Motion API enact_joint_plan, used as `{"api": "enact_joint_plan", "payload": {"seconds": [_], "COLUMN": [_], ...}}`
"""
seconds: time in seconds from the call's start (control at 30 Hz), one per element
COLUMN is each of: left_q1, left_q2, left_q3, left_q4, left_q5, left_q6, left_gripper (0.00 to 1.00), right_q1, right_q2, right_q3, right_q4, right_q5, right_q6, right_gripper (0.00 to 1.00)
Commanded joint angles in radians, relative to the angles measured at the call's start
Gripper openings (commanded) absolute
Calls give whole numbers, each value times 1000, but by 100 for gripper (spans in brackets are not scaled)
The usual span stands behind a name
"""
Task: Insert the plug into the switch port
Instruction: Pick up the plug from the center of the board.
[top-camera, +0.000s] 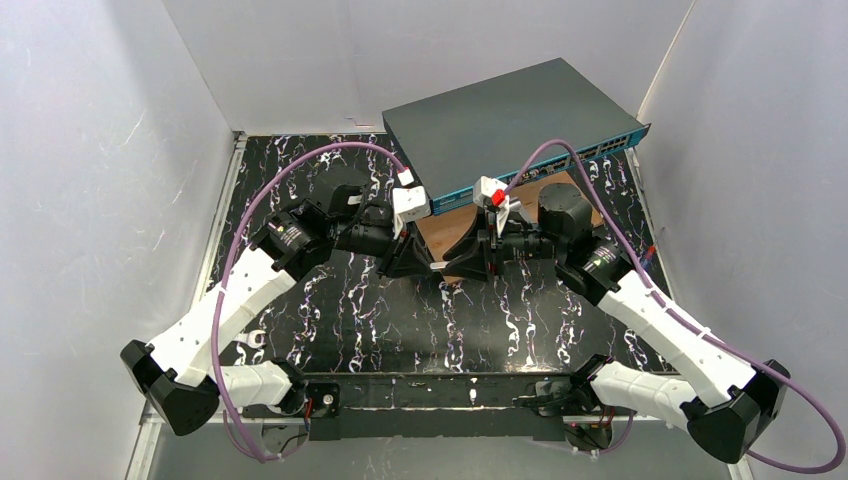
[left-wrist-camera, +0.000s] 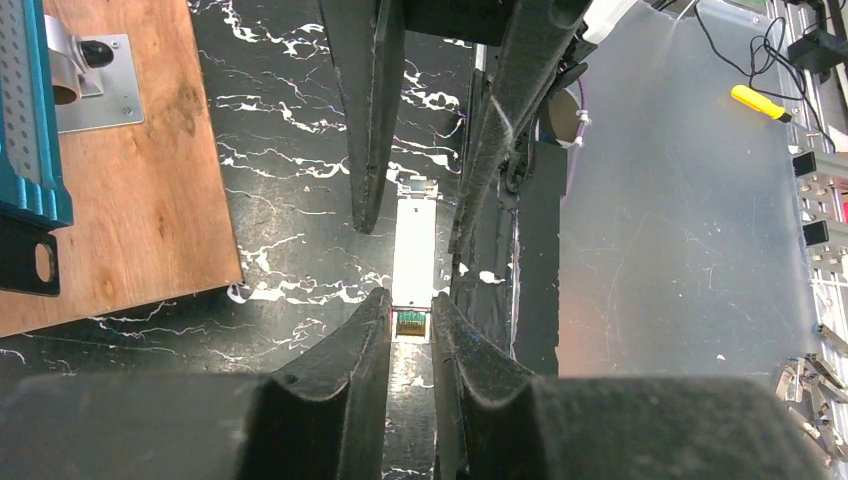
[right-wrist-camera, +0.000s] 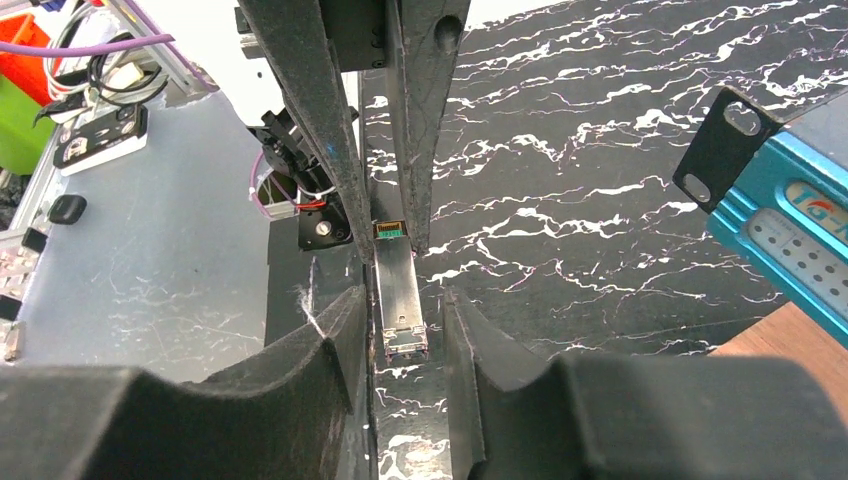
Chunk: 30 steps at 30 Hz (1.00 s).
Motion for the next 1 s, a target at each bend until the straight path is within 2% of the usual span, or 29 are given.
{"api": "enact_joint_plan", "payload": {"seconds": [0.0, 0.27, 0.37, 0.43, 0.5, 0.6, 0.63, 0.7, 0.77, 0.97], "left_q1": [-5, -4, -6, -5, -6, -5, -5, -5, -5, -5], "left_q2": [-8, -8, -8, -7, -8, -16, -18, -21, -23, 11], "left_q3": [40, 41, 39, 40, 43, 48, 49, 53, 60, 112], "left_q4": [-13, -13, -14, -15, -16, -18, -22, -31, -37, -85], "left_q5": [30, 34, 36, 34, 23, -18, -38, -85, -147, -392], "left_q6": [13, 14, 15, 16, 16, 15, 17, 20, 13, -41], "left_gripper": [0, 0, 0, 0, 2, 11, 17, 35, 46, 55], "right_q1": [0, 0, 0, 0, 0, 0, 0, 0, 0, -1], "right_q2": [4, 6, 6, 9, 9, 3, 0, -5, 2, -20], "right_q3": [51, 44, 48, 50, 49, 45, 44, 47, 65, 75], "right_q4": [47, 41, 40, 39, 32, 19, 9, -19, -85, -228], "right_q5": [-27, -27, -31, -34, -28, -9, 7, 49, 116, 345], "right_q6": [-2, -1, 0, 1, 2, -3, -9, -20, -43, -105], "right_gripper": [39, 26, 15, 4, 1, 1, 1, 1, 1, 1]}}
